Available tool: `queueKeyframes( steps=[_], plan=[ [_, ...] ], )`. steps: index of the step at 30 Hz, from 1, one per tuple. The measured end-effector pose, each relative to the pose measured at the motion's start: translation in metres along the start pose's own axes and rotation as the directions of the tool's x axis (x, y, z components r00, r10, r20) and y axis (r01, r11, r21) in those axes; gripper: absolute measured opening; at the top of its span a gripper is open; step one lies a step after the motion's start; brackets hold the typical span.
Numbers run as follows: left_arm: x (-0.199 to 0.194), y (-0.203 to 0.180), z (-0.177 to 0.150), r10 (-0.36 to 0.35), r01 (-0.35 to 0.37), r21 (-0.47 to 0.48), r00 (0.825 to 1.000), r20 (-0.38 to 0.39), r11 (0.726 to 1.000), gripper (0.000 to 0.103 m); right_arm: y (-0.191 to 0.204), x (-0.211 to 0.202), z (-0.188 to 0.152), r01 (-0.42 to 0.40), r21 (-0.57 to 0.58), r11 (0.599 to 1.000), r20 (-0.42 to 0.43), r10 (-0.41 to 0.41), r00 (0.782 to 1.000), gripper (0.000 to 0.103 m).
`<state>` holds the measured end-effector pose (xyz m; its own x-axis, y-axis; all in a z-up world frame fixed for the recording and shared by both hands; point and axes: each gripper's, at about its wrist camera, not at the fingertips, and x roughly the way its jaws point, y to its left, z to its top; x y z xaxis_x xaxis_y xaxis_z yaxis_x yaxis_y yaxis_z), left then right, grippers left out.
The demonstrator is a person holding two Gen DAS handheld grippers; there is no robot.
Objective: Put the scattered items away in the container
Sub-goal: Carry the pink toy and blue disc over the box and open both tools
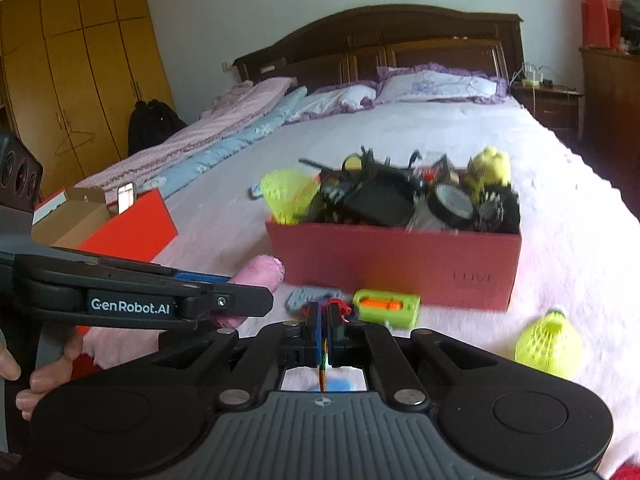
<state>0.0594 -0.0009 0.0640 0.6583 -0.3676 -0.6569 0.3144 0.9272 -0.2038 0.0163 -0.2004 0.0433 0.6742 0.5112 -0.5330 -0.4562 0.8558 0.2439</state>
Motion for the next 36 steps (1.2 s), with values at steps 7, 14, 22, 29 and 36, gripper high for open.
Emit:
queueKeyframes(
  steps=[7,14,22,29,36],
  plan=[
    [0.012,-0.004,0.038,-0.013,0.011,0.037,0.999,0.052,0.999,0.028,-0.006,0.019,0.033,0.013,-0.029,1.0,0.025,-0.012,1.0,0.003],
    [0.033,-0.003,0.071,-0.007,0.001,0.073,0.996,0.084,0.997,0.029,-0.025,0.037,0.074,0.058,-0.038,0.998,0.073,-0.055,0.996,0.003],
    [0.074,0.008,0.108,0.006,-0.009,0.047,0.998,0.067,0.999,0.026,-0.052,0.076,0.112,0.129,-0.028,0.991,0.057,-0.127,0.99,0.003],
    [0.099,0.014,0.128,0.051,-0.053,0.047,0.998,0.043,0.997,0.026,-0.066,0.115,0.124,0.18,-0.027,0.983,0.005,-0.18,0.984,0.003],
    [0.104,0.02,0.126,0.09,-0.091,0.045,0.996,0.025,0.995,0.037,-0.07,0.137,0.119,0.177,0.005,0.984,-0.038,-0.177,0.984,0.016]
  ],
)
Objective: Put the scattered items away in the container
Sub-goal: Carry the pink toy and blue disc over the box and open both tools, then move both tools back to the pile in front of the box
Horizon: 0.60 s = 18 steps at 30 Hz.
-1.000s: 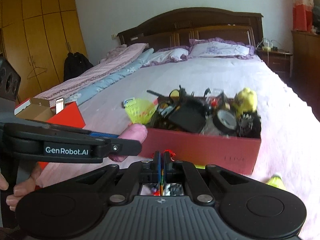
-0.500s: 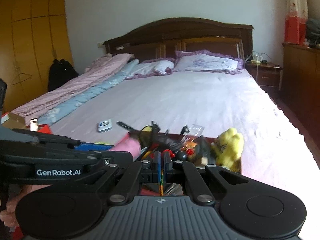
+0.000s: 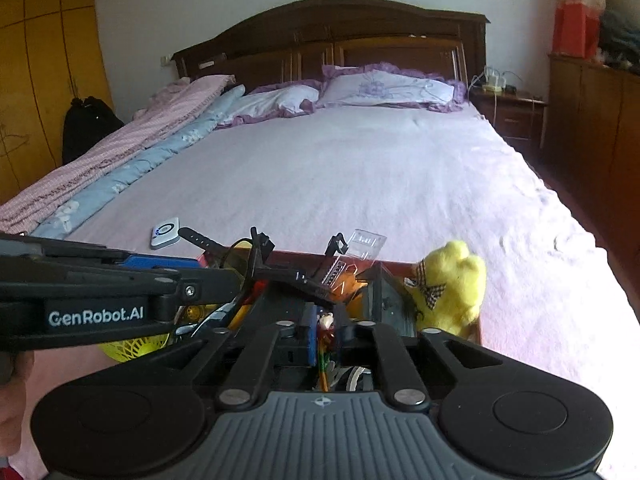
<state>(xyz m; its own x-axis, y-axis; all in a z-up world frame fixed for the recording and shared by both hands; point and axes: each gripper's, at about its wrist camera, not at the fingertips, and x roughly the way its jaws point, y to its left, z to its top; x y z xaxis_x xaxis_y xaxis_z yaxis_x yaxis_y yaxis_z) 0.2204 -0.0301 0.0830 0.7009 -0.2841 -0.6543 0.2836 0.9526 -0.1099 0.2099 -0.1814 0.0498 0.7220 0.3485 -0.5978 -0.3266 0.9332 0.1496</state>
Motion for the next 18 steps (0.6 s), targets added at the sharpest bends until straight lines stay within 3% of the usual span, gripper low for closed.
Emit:
queueKeyframes(
  steps=[3,7,10,14,18],
  plan=[
    [-0.006,0.001,-0.007,0.005,-0.005,-0.004,1.0,0.0,1.0,0.048,0.002,0.001,-0.003,0.005,-0.01,1.0,0.003,-0.005,1.0,0.016],
    [-0.021,0.005,-0.029,0.003,-0.003,-0.013,1.0,0.006,1.0,0.069,0.0,-0.004,-0.007,0.012,-0.004,1.0,0.018,-0.011,1.0,0.034],
    [-0.037,0.004,-0.055,0.016,-0.016,0.022,1.0,0.007,1.0,0.08,-0.004,-0.013,-0.01,0.016,-0.003,1.0,0.037,-0.015,0.999,0.039],
    [-0.044,-0.009,-0.089,0.035,-0.033,0.092,0.999,-0.02,0.995,0.085,-0.007,-0.023,-0.016,0.015,-0.004,1.0,0.057,-0.015,0.998,0.042],
    [-0.025,-0.028,-0.112,0.018,-0.005,0.15,0.997,-0.08,0.989,0.085,-0.007,-0.028,-0.019,0.012,-0.001,1.0,0.056,-0.012,0.998,0.045]
  ],
)
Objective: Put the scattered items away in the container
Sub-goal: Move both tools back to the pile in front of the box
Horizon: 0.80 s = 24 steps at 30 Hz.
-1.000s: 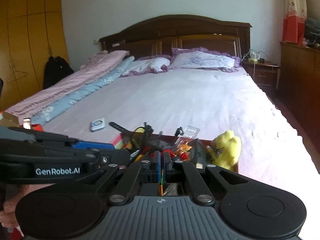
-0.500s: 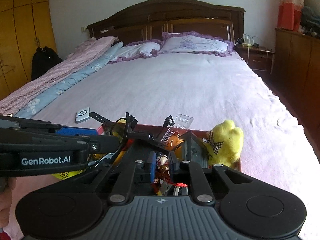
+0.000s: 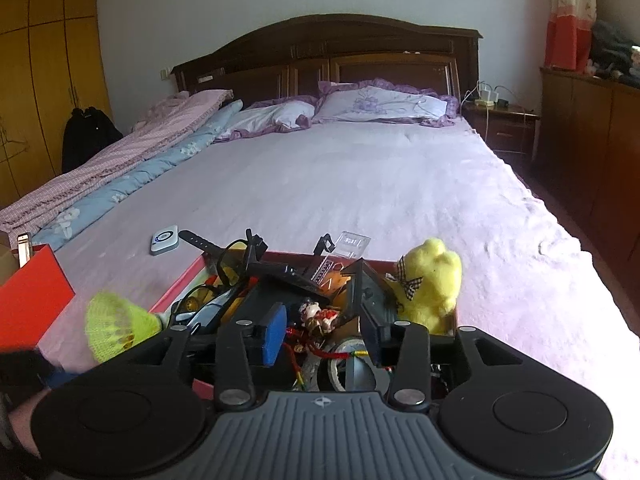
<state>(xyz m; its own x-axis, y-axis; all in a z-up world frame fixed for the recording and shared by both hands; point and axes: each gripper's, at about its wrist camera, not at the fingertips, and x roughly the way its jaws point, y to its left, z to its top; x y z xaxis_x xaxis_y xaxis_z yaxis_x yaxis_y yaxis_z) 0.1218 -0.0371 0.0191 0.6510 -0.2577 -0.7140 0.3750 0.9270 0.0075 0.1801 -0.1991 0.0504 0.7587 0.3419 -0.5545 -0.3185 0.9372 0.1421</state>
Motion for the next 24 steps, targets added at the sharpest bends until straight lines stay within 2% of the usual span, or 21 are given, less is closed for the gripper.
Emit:
queueKeyframes(
  steps=[6,9,18,22,24],
  plan=[
    [0.039,-0.014,-0.011,0.003,0.001,0.09,0.999,-0.04,0.996,0.085,0.002,-0.008,-0.003,-0.003,-0.025,1.0,-0.002,0.003,1.0,0.046],
    [0.048,-0.015,-0.013,0.006,-0.001,0.099,0.999,-0.052,0.995,0.085,0.002,-0.012,-0.007,-0.009,-0.021,1.0,-0.005,0.009,1.0,0.048],
    [0.038,-0.008,-0.01,0.023,-0.022,0.041,0.999,-0.041,0.999,0.086,0.005,-0.022,-0.027,0.012,0.027,1.0,-0.051,-0.011,0.999,0.052],
    [0.027,-0.005,-0.005,0.044,-0.044,-0.013,0.999,-0.026,0.999,0.092,0.005,-0.028,-0.035,0.018,0.048,0.999,-0.064,-0.015,0.998,0.055],
    [0.023,-0.004,-0.002,0.059,-0.06,-0.028,0.998,-0.02,0.998,0.092,0.004,-0.03,-0.035,0.03,0.048,0.998,-0.067,-0.027,0.997,0.055]
  ],
)
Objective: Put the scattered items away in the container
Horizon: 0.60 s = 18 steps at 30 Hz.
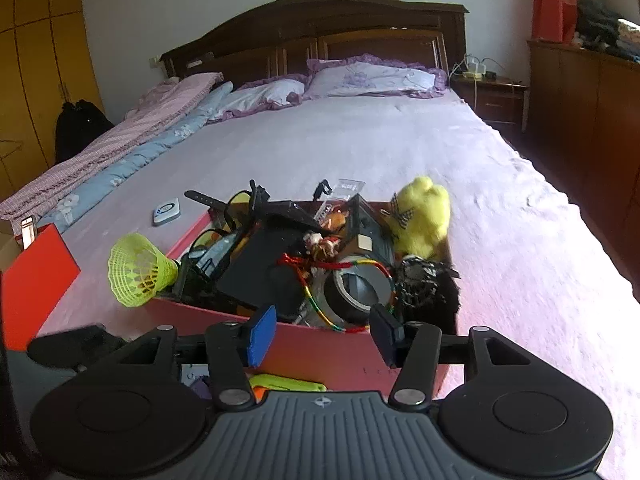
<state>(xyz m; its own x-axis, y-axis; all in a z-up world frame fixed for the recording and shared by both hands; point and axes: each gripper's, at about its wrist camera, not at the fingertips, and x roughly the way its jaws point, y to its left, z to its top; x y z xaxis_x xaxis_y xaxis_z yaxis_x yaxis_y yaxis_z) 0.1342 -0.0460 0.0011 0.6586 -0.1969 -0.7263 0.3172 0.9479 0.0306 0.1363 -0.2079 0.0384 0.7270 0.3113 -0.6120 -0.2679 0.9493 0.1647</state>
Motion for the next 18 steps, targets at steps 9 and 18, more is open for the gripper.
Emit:
queueKeyframes(
  steps=[9,18],
  plan=[
    [0.019,-0.014,-0.007,0.018,-0.013,0.087,0.998,-0.058,0.996,0.095,-0.011,-0.012,-0.019,0.031,0.057,0.998,-0.025,-0.03,0.999,0.059],
    [0.039,-0.015,-0.019,-0.022,0.031,0.129,0.997,-0.067,0.991,0.097,-0.019,-0.01,-0.051,0.042,0.084,0.996,-0.094,-0.034,0.995,0.06]
  ],
)
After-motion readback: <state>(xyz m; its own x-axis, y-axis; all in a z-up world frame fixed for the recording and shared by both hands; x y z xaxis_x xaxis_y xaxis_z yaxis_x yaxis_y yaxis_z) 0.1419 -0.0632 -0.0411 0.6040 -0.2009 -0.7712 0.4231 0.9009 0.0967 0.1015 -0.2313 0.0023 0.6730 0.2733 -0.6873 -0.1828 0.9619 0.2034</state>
